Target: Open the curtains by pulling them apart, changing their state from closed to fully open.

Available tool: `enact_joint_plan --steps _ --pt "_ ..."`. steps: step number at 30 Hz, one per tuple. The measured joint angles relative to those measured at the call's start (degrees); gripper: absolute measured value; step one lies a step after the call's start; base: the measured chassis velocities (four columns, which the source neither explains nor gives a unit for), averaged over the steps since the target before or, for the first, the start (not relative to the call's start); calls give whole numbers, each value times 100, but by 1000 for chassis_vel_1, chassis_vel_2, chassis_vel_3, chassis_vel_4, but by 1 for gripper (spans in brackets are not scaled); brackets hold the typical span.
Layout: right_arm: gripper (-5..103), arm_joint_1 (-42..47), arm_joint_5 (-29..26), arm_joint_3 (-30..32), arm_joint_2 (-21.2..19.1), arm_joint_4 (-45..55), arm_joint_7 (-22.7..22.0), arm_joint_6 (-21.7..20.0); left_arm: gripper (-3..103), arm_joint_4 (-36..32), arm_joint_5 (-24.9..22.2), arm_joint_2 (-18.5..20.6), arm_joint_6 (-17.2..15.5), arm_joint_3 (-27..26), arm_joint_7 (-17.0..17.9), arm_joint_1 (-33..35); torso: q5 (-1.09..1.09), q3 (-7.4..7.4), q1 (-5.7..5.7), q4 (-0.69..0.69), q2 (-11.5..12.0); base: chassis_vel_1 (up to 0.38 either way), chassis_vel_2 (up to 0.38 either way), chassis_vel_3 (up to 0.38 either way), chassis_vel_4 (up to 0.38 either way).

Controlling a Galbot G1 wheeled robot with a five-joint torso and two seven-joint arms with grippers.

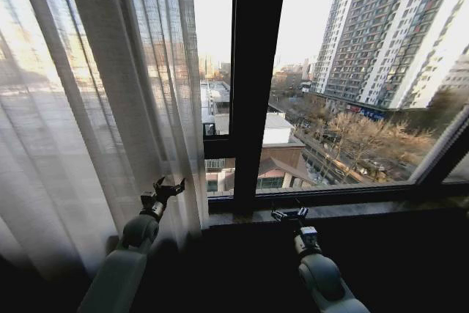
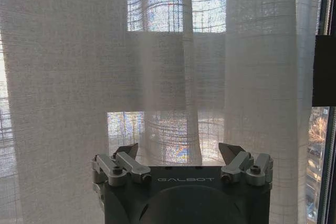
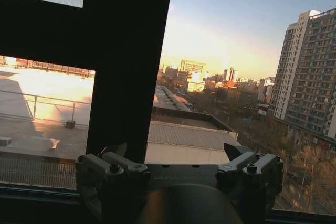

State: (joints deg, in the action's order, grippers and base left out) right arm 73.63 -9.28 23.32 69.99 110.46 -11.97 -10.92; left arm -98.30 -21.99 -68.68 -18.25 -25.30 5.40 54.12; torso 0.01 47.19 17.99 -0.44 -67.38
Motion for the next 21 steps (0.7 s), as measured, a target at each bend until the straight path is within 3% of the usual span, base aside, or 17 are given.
enact_joint_plan --steps 2,5,7,11,13,17,19,21 --pt "100 -23 0 -25 6 -2 -1 0 83 -8 -1 18 -2 -46 16 33 0 0 0 0 0 0 0 0 0" --pt "100 -108 -2 -117 20 -30 -2 -5 67 -57 -52 63 -4 -188 15 124 0 0 0 1 0 0 0 0 0" --pt "100 -131 -4 -140 25 -39 -2 -9 67 -67 -68 70 -3 -222 9 143 0 0 0 1 0 0 0 0 0" --pt "100 -169 -132 -191 42 -45 -2 -29 45 -113 -108 81 9 -349 -122 228 0 0 0 1 0 0 0 0 0" --pt "100 -170 -152 -192 42 -43 -2 -32 45 -119 -112 80 9 -352 -128 233 0 0 0 1 0 0 0 0 0" --pt "100 -168 -254 -164 14 2 -1 -46 23 -178 -124 75 12 -367 -149 256 0 0 0 0 0 0 0 0 0" --pt "100 -168 -261 -155 10 5 -1 -46 23 -190 -124 75 12 -367 -149 260 0 0 0 0 0 0 0 0 0" --pt "100 -165 -268 -128 4 19 1 -46 11 -240 -127 76 11 -373 -151 284 0 0 0 0 0 0 0 0 0"
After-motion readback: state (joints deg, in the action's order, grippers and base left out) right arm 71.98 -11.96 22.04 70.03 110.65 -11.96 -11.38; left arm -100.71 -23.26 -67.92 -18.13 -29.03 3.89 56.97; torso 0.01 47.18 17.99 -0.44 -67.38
